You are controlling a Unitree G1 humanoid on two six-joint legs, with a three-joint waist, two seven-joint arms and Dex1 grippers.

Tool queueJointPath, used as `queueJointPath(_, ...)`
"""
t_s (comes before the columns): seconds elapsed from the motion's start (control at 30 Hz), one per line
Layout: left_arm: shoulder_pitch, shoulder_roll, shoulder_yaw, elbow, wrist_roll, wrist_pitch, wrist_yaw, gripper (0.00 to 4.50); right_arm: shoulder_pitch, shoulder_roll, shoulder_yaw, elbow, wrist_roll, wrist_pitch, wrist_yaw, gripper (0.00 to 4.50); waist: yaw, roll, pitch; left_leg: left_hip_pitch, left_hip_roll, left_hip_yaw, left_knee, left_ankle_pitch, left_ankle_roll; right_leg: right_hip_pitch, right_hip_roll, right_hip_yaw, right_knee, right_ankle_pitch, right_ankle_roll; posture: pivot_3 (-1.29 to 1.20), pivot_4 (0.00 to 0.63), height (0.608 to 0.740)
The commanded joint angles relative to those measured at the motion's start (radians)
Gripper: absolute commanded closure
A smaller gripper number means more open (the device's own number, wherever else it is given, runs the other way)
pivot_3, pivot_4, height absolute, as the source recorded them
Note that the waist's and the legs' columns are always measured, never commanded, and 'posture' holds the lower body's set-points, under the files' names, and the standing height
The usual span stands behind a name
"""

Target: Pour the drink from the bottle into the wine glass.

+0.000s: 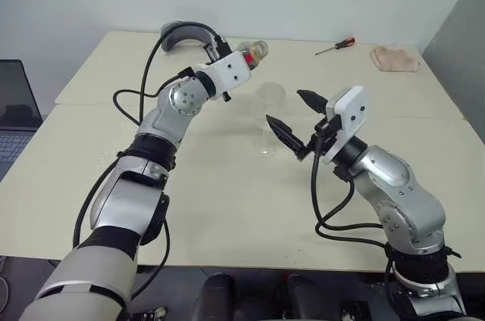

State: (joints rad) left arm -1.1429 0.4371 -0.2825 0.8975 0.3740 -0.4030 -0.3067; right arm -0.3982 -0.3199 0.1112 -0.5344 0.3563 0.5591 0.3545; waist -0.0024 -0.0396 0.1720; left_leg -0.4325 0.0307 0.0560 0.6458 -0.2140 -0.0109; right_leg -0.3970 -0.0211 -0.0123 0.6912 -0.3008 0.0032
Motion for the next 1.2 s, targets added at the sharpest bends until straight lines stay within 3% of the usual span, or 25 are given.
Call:
queueJointPath(0.03, -0.064, 0.033, -0.010, 0.012, 0.052, -0.111, 0.068, 3.76, 0.010, 0.017, 0.005, -0.005, -0.029, -0.048, -0.008, 0.00, -0.001, 0.000, 0.000, 0.000, 0.000, 0.000, 0.000, 0.000, 0.000, -0.001, 0.000, 0.000, 0.001, 0.000, 0.000, 0.00, 0.150, 0.740)
queueJointPath(0.5, -0.105, 0.102, -0.049, 0.112, 0.159, -0.288, 0.125, 3.76, -0.013, 0.070, -0.013, 0.043, -0.063, -0.046, -0.033, 0.00, -0.002, 0.000, 0.000, -0.001, 0.000, 0.003, 0.000, 0.001, -0.001, -0.007, 0.000, 0.002, 0.007, 0.000, 0.000, 0.00, 0.150, 0.740)
queueJointPath(1.2, -0.173, 0.147, -0.133, 0.175, 0.329, -0.372, 0.297, 3.76, -0.034, 0.034, 0.012, 0.032, -0.083, -0.009, -0.016, 0.00, -0.003, 0.000, 0.000, -0.002, 0.000, 0.003, 0.001, 0.001, -0.001, -0.007, 0.000, 0.002, 0.008, 0.000, 0.000, 0.00, 0.150, 0.740)
